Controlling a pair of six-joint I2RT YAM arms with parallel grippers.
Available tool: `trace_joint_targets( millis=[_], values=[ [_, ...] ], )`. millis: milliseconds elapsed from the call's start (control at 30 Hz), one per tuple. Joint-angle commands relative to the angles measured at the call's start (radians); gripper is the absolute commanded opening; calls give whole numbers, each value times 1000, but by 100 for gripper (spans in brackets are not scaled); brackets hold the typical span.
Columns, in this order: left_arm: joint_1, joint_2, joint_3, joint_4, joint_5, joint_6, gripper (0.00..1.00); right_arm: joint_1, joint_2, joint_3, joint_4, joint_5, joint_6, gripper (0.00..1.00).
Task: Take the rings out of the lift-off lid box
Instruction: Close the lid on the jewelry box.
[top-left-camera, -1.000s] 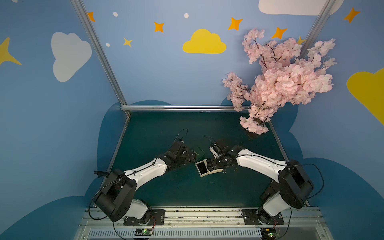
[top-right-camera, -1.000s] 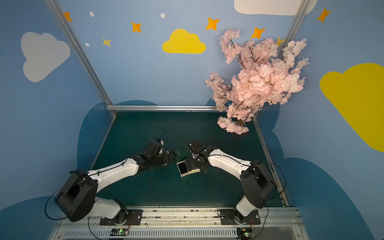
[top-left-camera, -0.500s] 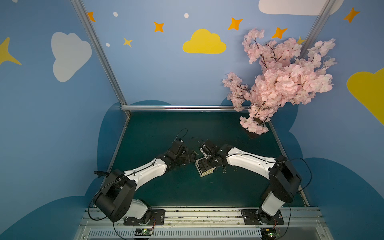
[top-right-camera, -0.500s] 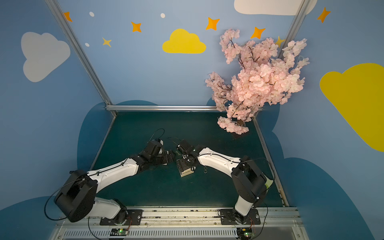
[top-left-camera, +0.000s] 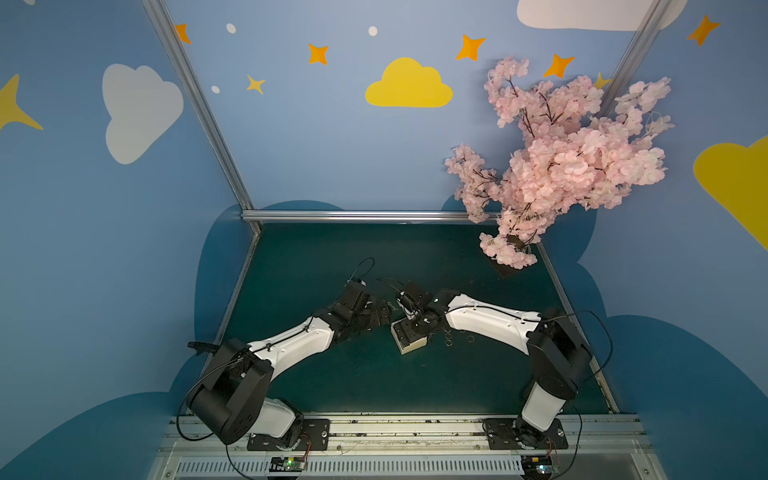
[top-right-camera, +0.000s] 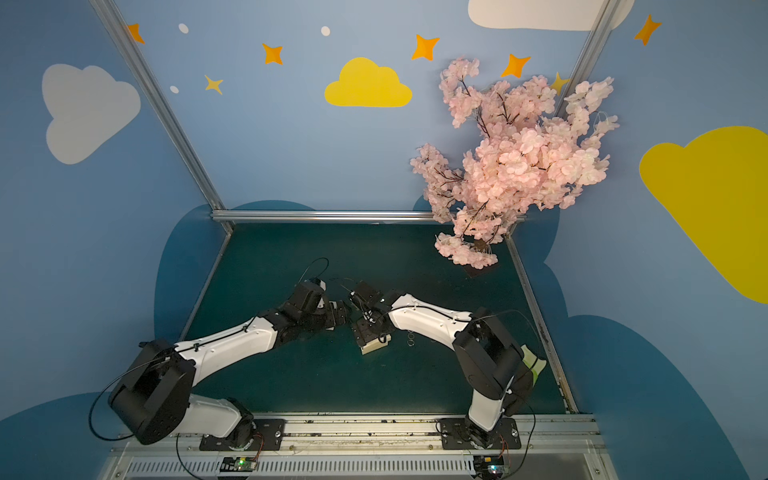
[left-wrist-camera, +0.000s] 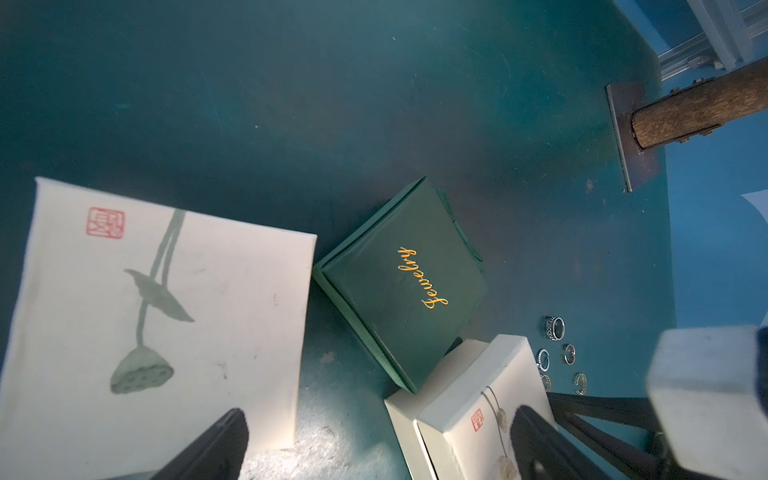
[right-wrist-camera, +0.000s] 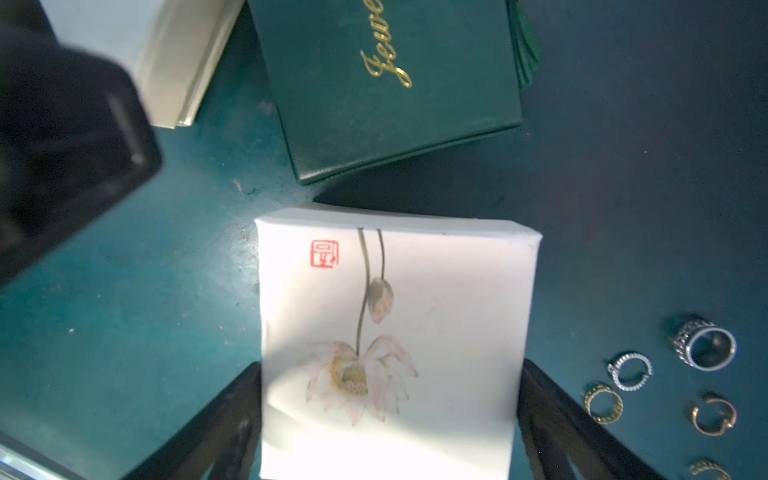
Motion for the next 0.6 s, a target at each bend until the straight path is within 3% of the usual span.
trace_joint_targets(
  millis=[0,567],
  values=[
    [6,-15,-8,4,-10,-3,99,10,21,27,-24,0,-2,92],
    [6,-12,-8,1,-13,-4,100,15,31,22,-11,-14,15,92]
  ],
)
